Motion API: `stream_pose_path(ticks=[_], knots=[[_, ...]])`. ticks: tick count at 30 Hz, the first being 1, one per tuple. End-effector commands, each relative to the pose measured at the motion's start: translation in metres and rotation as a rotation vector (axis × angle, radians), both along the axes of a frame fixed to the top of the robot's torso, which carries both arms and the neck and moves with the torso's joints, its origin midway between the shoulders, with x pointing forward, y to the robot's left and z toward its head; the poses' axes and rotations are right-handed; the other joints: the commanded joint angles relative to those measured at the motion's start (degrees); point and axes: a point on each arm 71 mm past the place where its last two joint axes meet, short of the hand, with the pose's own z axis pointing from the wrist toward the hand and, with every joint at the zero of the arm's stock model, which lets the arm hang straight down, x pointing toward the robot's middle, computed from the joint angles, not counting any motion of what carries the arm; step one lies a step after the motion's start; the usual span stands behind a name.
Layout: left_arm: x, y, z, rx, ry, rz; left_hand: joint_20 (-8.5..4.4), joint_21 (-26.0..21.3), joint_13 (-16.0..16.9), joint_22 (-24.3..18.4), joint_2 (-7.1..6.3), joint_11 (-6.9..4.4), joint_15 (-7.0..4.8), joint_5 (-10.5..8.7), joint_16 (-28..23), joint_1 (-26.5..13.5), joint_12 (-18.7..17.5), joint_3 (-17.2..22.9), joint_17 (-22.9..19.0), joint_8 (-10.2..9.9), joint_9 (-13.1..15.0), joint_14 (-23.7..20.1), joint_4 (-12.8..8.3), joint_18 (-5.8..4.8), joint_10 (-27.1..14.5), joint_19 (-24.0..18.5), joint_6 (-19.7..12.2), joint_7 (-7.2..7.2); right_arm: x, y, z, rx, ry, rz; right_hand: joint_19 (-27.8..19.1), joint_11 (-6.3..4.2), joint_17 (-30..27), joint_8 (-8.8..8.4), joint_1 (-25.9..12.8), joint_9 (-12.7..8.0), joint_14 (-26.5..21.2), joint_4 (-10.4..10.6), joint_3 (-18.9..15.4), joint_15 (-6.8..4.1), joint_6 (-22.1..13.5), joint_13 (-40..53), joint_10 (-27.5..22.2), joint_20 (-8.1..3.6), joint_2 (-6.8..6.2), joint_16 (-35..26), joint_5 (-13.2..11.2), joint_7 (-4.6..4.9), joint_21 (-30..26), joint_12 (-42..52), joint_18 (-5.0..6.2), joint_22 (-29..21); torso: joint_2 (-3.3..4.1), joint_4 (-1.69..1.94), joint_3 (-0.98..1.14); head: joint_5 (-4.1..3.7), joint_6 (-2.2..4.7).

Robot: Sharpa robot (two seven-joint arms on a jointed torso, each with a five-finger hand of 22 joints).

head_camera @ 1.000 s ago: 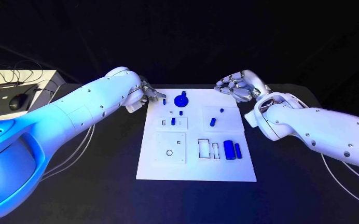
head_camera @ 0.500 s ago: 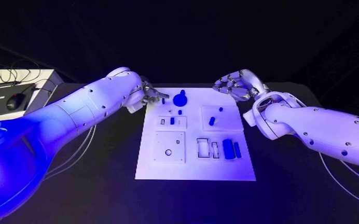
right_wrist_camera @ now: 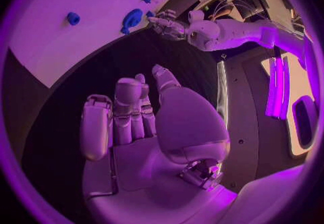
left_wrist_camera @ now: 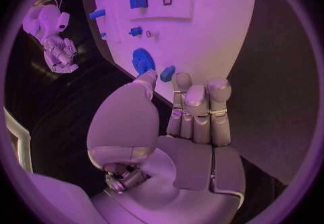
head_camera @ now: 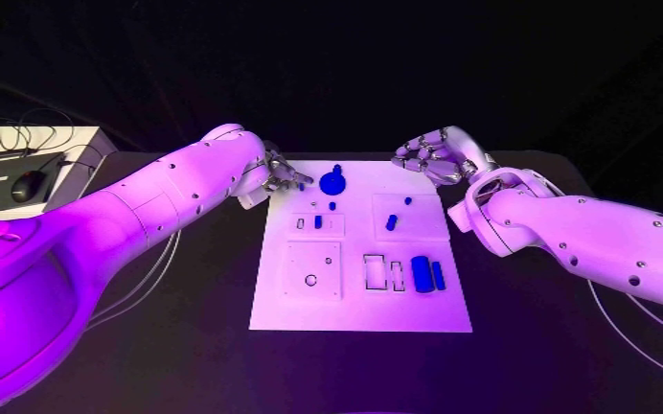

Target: Assemble the parts on the task board

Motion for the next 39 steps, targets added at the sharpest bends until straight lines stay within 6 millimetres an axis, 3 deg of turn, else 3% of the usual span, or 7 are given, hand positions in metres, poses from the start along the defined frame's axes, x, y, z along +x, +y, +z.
stream_pose_path(ticks=[1, 6, 14, 29, 33, 37, 39], knots=[[-0.0008, -0.0044, -0.0010, -0.027, 0.025, -0.028, -0.07, 0.0, 0.1, 0.1, -0.15, -0.20, -0.08, 0.26, 0.3, 0.7, 0.1, 2.1, 0.0, -0.3, 0.1, 0.2, -0.9, -0.67, -0.2, 0.1, -0.3, 0.11, -0.0002, 0.0014, 0.0009, -0.008, -0.008, 0.011, 5.2, -0.31, 0.1, -0.34, -0.2, -0.1, 0.3, 0.0, -0.3, -0.10, 0.3, 0.1, 0.1, -0.26, 0.11, -0.2, 0.4, 0.25, 0.2, -0.1, -0.99, 11.0, 0.01, 0.00, -0.01, -0.10, -0.08], [-0.0008, -0.0040, -0.0023, -0.031, 0.027, -0.025, -0.14, -0.1, 0.1, 0.2, 0.21, -0.37, -0.13, 0.29, 0.4, 0.9, 0.1, 4.7, 0.1, -0.5, 0.1, 0.2, -2.3, -0.72, -0.1, 0.1, -0.3, -0.06, 0.0000, 0.0017, 0.0008, -0.008, -0.008, 0.012, 5.2, -0.31, 0.1, -0.34, -0.2, -0.1, 0.3, 0.0, -0.3, -0.10, 0.3, 0.1, 0.1, -0.26, 0.11, -0.2, 0.4, 0.25, 0.2, -0.1, -0.99, 11.0, -0.01, 0.10, -0.01, -0.18, -0.23], [-0.0009, -0.0038, -0.0029, -0.047, 0.033, -0.028, -0.20, -0.1, 0.1, 0.4, 1.27, -0.47, -0.18, 0.25, 0.4, 1.0, 0.0, 6.3, 0.2, -0.6, 0.0, 0.2, -2.5, -0.78, -0.1, 0.1, -0.2, -0.22, 0.0005, 0.0020, 0.0006, -0.011, -0.008, 0.012, 5.2, -0.31, 0.1, -0.34, -0.2, -0.1, 0.3, 0.0, -0.3, -0.10, 0.3, 0.1, 0.1, -0.26, 0.11, -0.2, 0.4, 0.25, 0.2, -0.1, -0.99, 11.0, -0.02, 0.10, 0.00, -0.17, -0.41], [-0.0025, -0.0032, -0.0017, -0.075, 0.032, -0.031, -0.39, -0.1, 0.0, 0.7, 2.83, -0.87, -0.46, 0.23, 0.5, 2.3, 0.1, 9.5, 0.4, 1.4, 1.6, 0.0, -3.5, -0.98, -0.2, 0.0, -0.8, -0.82, 0.0010, 0.0016, 0.0004, -0.017, -0.011, 0.012, 5.2, -0.31, 0.1, -0.34, -0.2, -0.1, 0.3, 0.0, -0.3, -0.10, 0.3, 0.1, 0.1, -0.26, 0.11, -0.2, 0.4, 0.25, 0.2, -0.1, -0.99, 11.0, -0.06, 0.05, 0.03, -0.11, -0.51], [-0.0038, -0.0029, -0.0004, -0.094, 0.028, -0.031, -0.64, 0.1, -0.1, 1.0, 3.29, -1.01, -0.58, 0.16, 0.6, 2.7, 0.0, 12.3, 0.6, 2.5, 2.3, 0.1, -4.6, -1.22, -0.1, 0.1, -1.2, -1.05, 0.0011, 0.0012, 0.0001, -0.018, -0.009, 0.012, 5.2, -0.31, 0.1, -0.34, -0.2, -0.1, 0.3, 0.0, -0.3, -0.10, 0.3, 0.1, 0.1, -0.26, 0.11, -0.2, 0.4, 0.25, 0.2, -0.1, -0.99, 11.0, -0.12, 0.07, 0.01, -0.11, -0.59], [-0.0062, -0.0014, 0.0018, -0.121, 0.021, -0.026, -1.26, 0.6, -0.3, 1.5, 4.35, -1.31, -0.79, 0.29, 1.2, 3.6, -0.3, 17.5, 1.5, 3.9, 4.0, 0.5, -7.2, -1.72, 0.5, 0.4, -1.6, -1.26, 0.0014, 0.0002, -0.0003, -0.020, -0.007, 0.010, 5.2, -0.31, 0.1, -0.34, -0.2, -0.1, 0.3, 0.0, -0.3, -0.10, 0.3, 0.1, 0.1, -0.26, 0.11, -0.2, 0.4, 0.25, 0.2, -0.1, -0.99, 11.0, -0.20, 0.17, 0.05, -0.03, -0.55], [-0.0072, -0.0010, 0.0025, -0.128, 0.019, -0.026, -1.44, 0.6, -0.3, 1.6, 4.06, -1.47, -0.84, 0.23, 1.1, 2.6, -0.5, 19.8, 1.6, 4.1, 4.5, 0.6, -8.4, -1.92, 0.6, 0.5, -1.8, -1.13, 0.0015, -0.0002, -0.0004, -0.021, -0.007, 0.009, 5.2, -0.31, 0.1, -0.34, -0.2, -0.1, 0.3, 0.0, -0.3, -0.10, 0.3, 0.1, 0.1, -0.26, 0.11, -0.2, 0.4, 0.25, 0.2, -0.1, -0.99, 11.0, -0.28, 0.22, 0.05, -0.04, -0.56]])
